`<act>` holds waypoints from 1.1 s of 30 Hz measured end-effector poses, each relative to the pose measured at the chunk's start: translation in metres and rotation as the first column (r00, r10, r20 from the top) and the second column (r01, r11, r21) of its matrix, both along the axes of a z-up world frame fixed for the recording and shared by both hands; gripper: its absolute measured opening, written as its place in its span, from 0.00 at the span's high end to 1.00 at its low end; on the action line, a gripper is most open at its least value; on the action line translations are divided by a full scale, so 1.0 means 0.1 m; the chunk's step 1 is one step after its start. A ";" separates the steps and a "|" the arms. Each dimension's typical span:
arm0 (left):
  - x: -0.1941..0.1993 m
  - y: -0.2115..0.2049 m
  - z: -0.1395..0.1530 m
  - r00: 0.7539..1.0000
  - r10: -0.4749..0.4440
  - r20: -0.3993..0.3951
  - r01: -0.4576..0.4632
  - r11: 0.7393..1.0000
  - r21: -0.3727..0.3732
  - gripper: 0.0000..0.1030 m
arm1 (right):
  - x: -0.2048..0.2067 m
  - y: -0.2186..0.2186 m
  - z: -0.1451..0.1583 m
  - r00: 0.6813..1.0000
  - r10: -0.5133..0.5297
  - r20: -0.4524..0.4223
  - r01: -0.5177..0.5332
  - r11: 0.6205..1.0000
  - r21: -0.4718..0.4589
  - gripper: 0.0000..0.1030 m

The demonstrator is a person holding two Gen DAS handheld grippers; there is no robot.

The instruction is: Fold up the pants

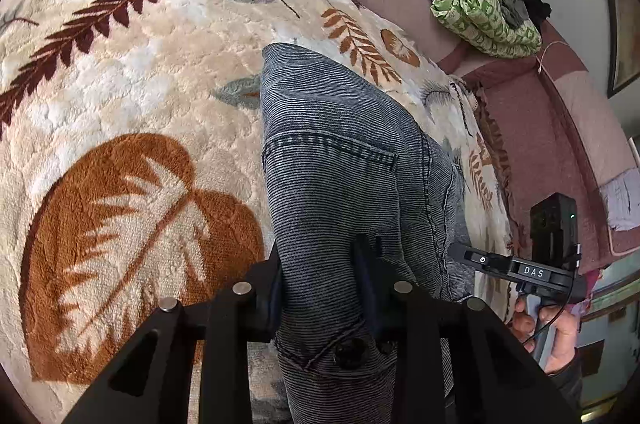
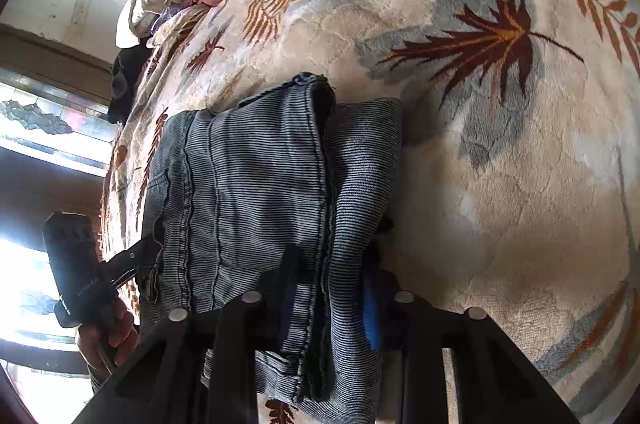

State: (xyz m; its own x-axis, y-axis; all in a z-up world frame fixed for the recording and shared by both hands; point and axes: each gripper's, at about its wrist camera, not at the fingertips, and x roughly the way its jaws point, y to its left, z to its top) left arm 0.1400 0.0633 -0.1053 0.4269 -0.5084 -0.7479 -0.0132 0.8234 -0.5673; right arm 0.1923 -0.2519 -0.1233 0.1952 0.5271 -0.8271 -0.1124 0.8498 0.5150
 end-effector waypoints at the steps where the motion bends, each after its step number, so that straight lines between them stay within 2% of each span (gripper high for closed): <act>1: -0.02 -0.03 0.04 1.000 -0.008 0.023 0.007 0.999 0.031 0.72 | -0.02 0.05 0.05 1.000 0.009 0.025 -0.009 1.000 -0.025 0.83; 4: -0.07 -0.11 0.14 0.996 -0.034 0.079 0.025 0.994 0.110 0.75 | -0.09 0.15 0.18 0.996 0.042 0.078 -0.036 0.996 -0.075 0.87; 14: -0.23 -0.30 0.57 0.963 -0.111 0.244 0.057 0.975 0.216 0.78 | -0.30 0.17 0.69 0.976 0.060 0.208 -0.048 0.997 -0.060 0.88; 20: -0.25 -0.29 0.90 0.940 -0.112 0.321 0.044 0.976 0.213 0.78 | -0.33 0.16 1.06 0.959 0.060 0.277 -0.045 0.997 -0.062 0.88; 24: -0.23 -0.26 1.01 0.935 -0.107 0.338 0.034 0.976 0.215 0.78 | -0.34 0.22 1.23 0.951 0.065 0.303 -0.045 0.996 -0.073 0.88; 33: -0.24 -0.22 1.05 0.936 -0.095 0.338 0.023 0.977 0.211 0.78 | -0.37 0.28 1.27 0.943 0.073 0.323 -0.048 0.995 -0.084 0.88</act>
State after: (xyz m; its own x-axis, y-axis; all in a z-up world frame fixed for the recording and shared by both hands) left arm 0.1157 0.0409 0.0001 0.6501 -0.3957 -0.6486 0.2054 0.9134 -0.3513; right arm 0.1556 -0.2242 0.0036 0.4301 0.4860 -0.7608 -0.3158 0.8705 0.3775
